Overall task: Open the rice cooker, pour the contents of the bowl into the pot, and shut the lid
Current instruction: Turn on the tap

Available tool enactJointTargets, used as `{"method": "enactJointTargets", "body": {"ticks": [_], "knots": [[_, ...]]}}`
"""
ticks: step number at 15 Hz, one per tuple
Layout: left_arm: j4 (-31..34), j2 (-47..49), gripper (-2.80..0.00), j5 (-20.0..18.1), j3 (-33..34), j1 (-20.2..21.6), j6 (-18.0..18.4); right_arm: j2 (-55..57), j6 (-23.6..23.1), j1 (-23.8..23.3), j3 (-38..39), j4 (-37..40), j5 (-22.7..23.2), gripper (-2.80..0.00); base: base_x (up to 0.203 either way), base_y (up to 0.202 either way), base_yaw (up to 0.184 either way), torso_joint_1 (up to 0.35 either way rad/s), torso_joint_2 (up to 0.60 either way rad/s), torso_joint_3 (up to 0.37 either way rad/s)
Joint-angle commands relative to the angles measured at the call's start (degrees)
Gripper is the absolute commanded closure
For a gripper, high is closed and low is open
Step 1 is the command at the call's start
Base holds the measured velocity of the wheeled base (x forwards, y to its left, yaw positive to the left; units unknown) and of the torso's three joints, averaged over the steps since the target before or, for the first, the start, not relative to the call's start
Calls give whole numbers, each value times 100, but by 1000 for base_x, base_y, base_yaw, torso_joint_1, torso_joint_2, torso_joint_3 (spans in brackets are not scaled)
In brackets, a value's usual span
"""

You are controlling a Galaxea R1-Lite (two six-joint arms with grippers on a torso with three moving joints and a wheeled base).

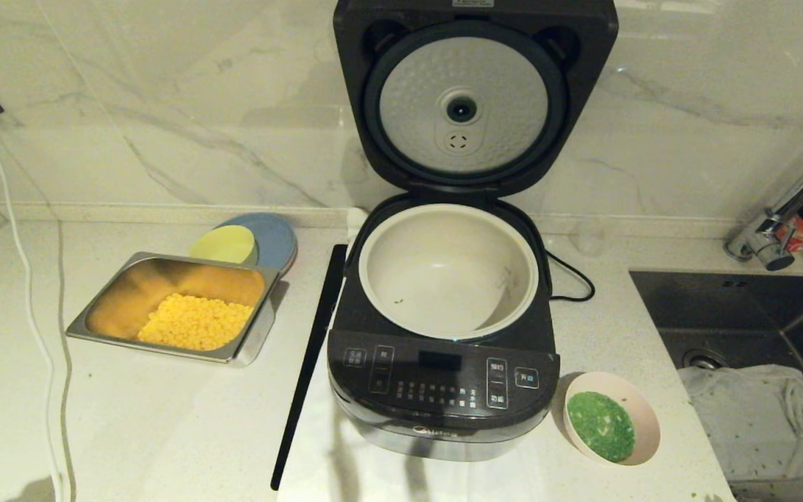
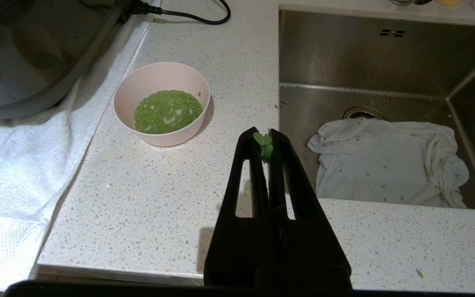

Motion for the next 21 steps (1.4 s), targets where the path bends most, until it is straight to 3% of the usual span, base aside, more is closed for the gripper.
{"method": "enactJointTargets", "body": {"ticks": [1, 2, 4, 6, 9, 21], "knots": [[-596, -816, 0, -1030, 494, 33, -68, -1, 2, 1, 0, 0, 2, 0, 0, 0, 0, 0, 0, 0], [-825, -788, 0, -1583, 701, 40, -93, -1, 2, 1, 0, 0, 2, 0, 0, 0, 0, 0, 0, 0], [-993, -770, 0, -1804, 1190, 45, -12, -1, 2, 1, 0, 0, 2, 0, 0, 0, 0, 0, 0, 0], [-1277, -772, 0, -2091, 1457, 46, -160, -1, 2, 1, 0, 0, 2, 0, 0, 0, 0, 0, 0, 0], [-652, -763, 0, -2201, 1447, 46, -132, -1, 2, 1, 0, 0, 2, 0, 0, 0, 0, 0, 0, 0], [-789, -772, 0, -2214, 1460, 46, -295, -9, -24, 1, 0, -9, 2, 0, 0, 0, 0, 0, 0, 0]]}}
